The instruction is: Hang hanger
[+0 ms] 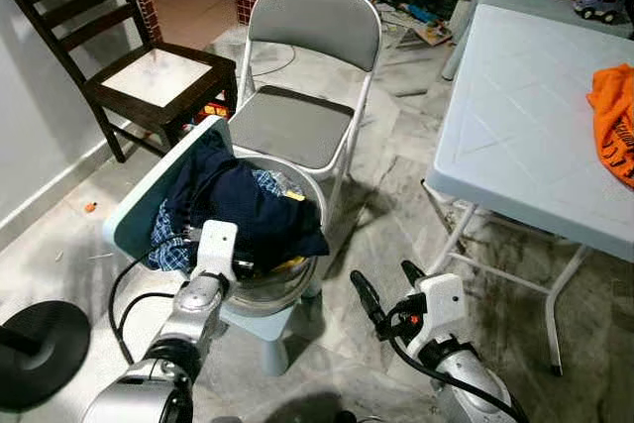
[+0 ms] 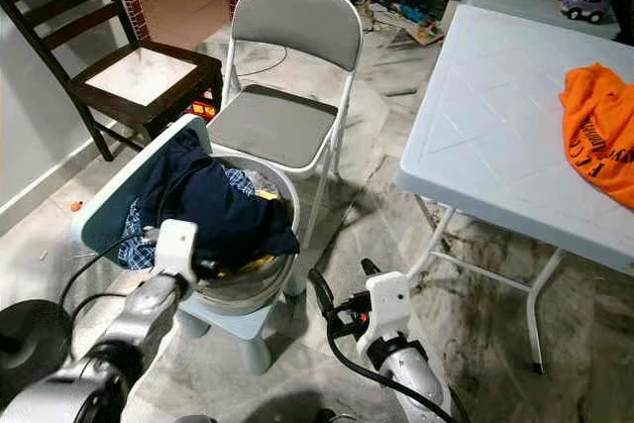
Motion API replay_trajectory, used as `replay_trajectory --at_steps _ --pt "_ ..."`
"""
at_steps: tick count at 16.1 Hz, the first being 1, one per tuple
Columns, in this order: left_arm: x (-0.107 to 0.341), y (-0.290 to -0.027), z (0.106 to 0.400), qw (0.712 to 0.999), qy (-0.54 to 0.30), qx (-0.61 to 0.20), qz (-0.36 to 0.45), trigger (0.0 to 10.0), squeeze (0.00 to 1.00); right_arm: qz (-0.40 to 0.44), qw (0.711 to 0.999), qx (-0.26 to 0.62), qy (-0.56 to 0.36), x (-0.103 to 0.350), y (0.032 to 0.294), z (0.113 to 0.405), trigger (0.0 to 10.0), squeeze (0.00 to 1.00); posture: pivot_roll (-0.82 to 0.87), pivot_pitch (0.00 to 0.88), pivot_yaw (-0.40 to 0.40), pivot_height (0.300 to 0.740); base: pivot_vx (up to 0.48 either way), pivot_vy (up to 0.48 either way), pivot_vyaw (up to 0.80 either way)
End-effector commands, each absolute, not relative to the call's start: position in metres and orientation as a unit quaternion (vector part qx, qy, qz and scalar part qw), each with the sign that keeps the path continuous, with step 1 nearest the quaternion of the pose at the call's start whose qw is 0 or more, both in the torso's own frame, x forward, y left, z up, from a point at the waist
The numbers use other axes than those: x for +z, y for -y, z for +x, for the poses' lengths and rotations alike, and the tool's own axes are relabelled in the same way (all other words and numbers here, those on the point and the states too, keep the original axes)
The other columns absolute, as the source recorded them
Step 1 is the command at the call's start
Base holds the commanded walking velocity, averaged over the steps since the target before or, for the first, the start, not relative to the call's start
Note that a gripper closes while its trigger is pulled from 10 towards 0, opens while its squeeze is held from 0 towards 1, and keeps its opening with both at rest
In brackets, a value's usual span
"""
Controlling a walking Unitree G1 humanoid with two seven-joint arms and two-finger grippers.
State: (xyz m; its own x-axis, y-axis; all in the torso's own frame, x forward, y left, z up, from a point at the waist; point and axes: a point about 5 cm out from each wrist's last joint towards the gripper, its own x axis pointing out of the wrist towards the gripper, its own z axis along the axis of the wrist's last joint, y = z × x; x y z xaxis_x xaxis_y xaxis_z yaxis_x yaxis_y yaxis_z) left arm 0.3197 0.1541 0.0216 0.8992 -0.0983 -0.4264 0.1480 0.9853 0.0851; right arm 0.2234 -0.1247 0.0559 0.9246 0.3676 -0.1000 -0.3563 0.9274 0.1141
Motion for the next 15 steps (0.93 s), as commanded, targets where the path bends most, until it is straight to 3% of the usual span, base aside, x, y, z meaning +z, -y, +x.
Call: replay_trajectory --at_steps 1,2,3,4,5,15 --pt "0.013 -0.147 0.314 0.965 -0.239 -0.083 0.065 10.0 1.0 0.045 0.98 0.186 -0.063 0.056 0.125 0.222 10.0 0.0 0.13 0.115 -0.083 0.74 0.0 0.0 0.0" --pt "0.014 -0.145 0.314 0.965 -0.238 -0.085 0.072 10.0 1.0 0.045 0.98 0.186 -0.062 0.057 0.125 0.222 10.0 0.0 0.13 0.115 -0.083 0.74 0.0 0.0 0.0" --pt "0.014 -0.14 0.315 0.963 -0.235 -0.102 0.079 0.0 0.75 0.044 0.98 0.185 -0.062 0.057 0.126 0.222 10.0 0.0 0.12 0.108 -0.083 0.74 0.0 0.0 0.0" --pt "0.015 -0.138 0.315 0.963 -0.235 -0.107 0.075 0.0 0.44 0.044 0.98 0.185 -0.062 0.057 0.126 0.222 10.0 0.0 0.12 0.109 -0.083 0.74 0.0 0.0 0.0" --pt "0.011 -0.134 0.313 0.958 -0.251 -0.122 0.069 0.0 0.0 0.043 0.98 0.185 -0.063 0.057 0.126 0.222 10.0 0.0 0.12 0.109 -0.083 0.74 0.0 0.0 0.0" --pt "0.01 -0.134 0.312 0.952 -0.257 -0.145 0.087 0.0 0.0 0.043 0.979 0.188 -0.065 0.057 0.125 0.222 10.0 0.0 0.12 0.113 -0.086 0.74 0.0 0.0 0.0"
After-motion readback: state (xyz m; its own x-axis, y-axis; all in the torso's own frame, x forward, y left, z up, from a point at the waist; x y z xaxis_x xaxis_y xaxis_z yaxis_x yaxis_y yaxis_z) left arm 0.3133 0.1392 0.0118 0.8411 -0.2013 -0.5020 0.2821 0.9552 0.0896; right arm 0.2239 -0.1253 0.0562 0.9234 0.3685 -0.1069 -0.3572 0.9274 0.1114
